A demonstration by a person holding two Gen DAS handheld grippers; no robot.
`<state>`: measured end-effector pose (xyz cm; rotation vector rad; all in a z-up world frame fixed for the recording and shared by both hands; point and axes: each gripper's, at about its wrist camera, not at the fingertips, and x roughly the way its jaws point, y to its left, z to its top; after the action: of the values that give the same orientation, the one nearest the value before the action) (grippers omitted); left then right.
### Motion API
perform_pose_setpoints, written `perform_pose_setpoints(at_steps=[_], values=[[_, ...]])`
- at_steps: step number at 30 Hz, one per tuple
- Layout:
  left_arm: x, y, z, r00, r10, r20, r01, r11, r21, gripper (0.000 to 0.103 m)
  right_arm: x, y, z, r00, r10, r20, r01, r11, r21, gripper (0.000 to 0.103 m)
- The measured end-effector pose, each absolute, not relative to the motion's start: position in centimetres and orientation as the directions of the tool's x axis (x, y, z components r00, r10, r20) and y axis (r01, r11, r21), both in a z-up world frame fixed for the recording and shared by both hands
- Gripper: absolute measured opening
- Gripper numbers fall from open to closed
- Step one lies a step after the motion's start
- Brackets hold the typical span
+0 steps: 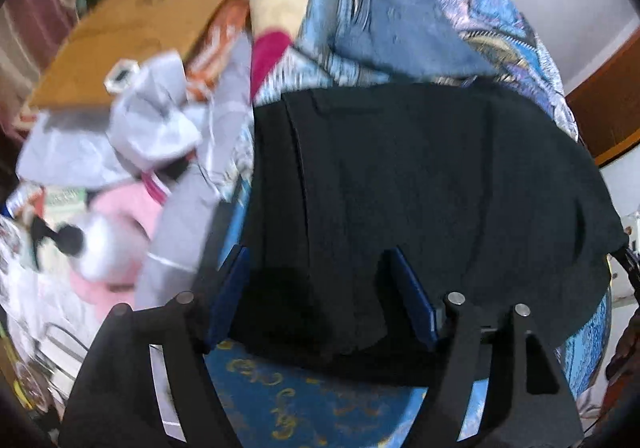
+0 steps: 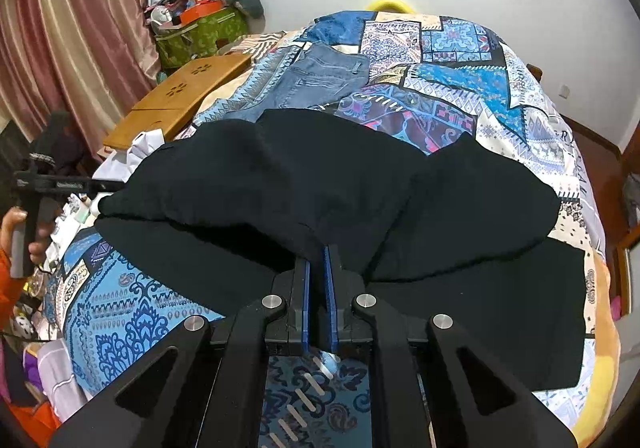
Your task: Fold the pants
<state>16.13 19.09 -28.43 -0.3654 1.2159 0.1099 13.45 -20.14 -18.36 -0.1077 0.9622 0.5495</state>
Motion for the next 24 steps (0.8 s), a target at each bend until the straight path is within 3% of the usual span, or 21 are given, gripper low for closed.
perform_pose_setpoints(at_steps=[3, 5, 7, 8, 9, 10, 15, 21, 24], values=[[16.1, 19.4, -30.1, 0.331, -0.201, -0.922, -0.314, 0.898, -0.309, 0.071, 13.2, -20.1, -18.8, 0.440, 0.400, -0.804, -0.491, 0.857, 0.157, 0.007], [15.9, 19.4, -30.1, 0.348, -0.216, -0.912, -0.317, 0.889, -0.331, 0.064, 13.1, -20.1, -18.9, 0.439, 0.400, -0.804, -0.493, 0.856, 0.156, 0.007], [15.7, 19.2, -29.6, 0.367, -0.216, -0.905, -0.313, 0.888, -0.338, 0.025, 13.1, -20.1, -18.9, 0.440, 0.401, -0.803, -0.496, 0.855, 0.155, 0.007], [15.6, 19.2, -29.2, 0.369, -0.205, -0.906, -0.314, 0.890, -0.330, 0.023, 13.1, -20.1, -18.8, 0.442, 0.401, -0.802, -0.496, 0.854, 0.154, 0.007], [15.5, 19.0, -28.6, 0.381, -0.183, -0.906, -0.308, 0.899, -0.311, 0.005, 13.2, -20.1, -18.7, 0.446, 0.401, -0.800, -0.497, 0.855, 0.152, 0.007], [15.5, 19.0, -28.2, 0.380, -0.156, -0.912, -0.306, 0.909, -0.283, 0.000, 13.1, -20.1, -18.6, 0.450, 0.402, -0.797, -0.497, 0.854, 0.150, 0.007], [14.6, 19.7, -23.3, 0.473, -0.023, -0.881, -0.280, 0.944, -0.175, 0.000, 13.0, -20.6, -16.6, 0.507, 0.400, -0.764, -0.496, 0.860, 0.121, 0.006], [13.6, 21.4, -21.0, 0.503, -0.029, -0.864, -0.259, 0.948, -0.183, 0.001, 13.0, -20.1, -14.9, 0.538, 0.399, -0.743, -0.507, 0.857, 0.092, 0.006], [13.7, 20.7, -22.7, 0.463, -0.011, -0.886, -0.257, 0.955, -0.146, 0.024, 13.0, -19.8, -15.5, 0.531, 0.393, -0.750, -0.505, 0.858, 0.092, 0.006]])
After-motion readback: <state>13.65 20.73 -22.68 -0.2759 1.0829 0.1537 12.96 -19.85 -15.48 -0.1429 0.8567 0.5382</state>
